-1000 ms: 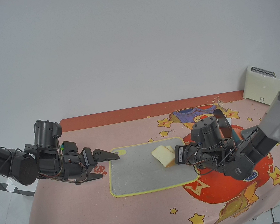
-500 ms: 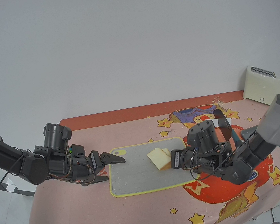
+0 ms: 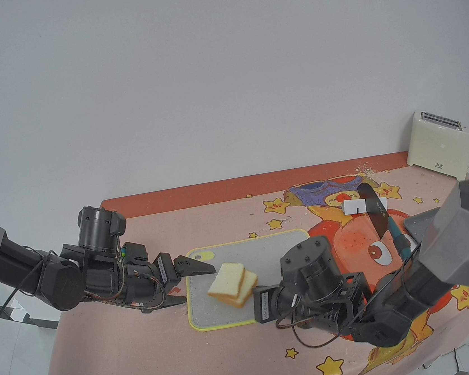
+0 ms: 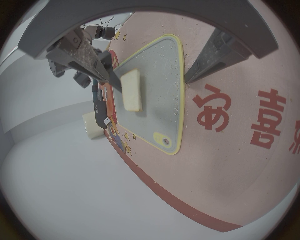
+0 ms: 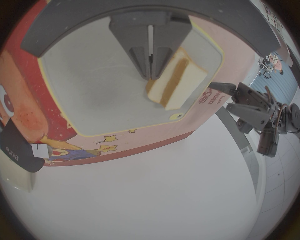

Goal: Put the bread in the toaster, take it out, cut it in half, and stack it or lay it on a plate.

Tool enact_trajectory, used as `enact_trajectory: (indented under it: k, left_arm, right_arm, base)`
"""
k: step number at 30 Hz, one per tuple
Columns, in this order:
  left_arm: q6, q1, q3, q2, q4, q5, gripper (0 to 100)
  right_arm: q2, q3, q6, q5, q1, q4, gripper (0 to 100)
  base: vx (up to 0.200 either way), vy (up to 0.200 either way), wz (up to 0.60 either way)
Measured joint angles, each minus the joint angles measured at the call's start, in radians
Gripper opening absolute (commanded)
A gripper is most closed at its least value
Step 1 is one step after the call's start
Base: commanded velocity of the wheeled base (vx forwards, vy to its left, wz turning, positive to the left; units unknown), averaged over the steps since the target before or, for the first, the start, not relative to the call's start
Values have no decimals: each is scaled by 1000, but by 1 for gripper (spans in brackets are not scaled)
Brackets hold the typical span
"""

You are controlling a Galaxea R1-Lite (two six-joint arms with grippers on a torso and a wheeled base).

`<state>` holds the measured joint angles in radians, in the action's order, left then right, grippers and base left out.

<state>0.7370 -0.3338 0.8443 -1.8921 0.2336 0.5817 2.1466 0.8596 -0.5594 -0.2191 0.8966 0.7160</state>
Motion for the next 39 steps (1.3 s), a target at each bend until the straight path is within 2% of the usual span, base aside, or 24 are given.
enact_trajectory:
  k: [3,5,9,22,27,30,32,39]
  left_arm:
    - [1,-7,0,-1,0,1,100]
    - [1,-9,1,-1,0,1,100]
    - [1,-11,2,-2,0,1,100]
    - [1,-10,-3,0,2,0,100]
    - [2,-8,0,-2,0,-1,100]
    - [17,-7,-2,-2,2,-1,100]
    - [41,-7,-4,-2,4,-2,100]
    - [53,-10,-8,-1,3,-2,100]
  right_arm:
    - [-1,-1,0,-18,14,4,0]
    - [-2,-2,3,-47,13,10,0]
    - [-4,-5,11,-76,-16,33,0]
    - [-70,-13,13,-69,-121,28,0]
    - [-18,6,14,-73,-125,34,0]
    - [22,23,18,-77,-117,36,0]
    - [45,37,31,-78,-108,43,0]
    - [62,47,37,-80,-85,44,0]
  base:
    - [0,0,0]
    - [0,0,0]
    - [0,0,0]
    - [0,0,0]
    - [0,0,0]
    - [0,0,0]
    - [0,0,0]
    - [0,0,0]
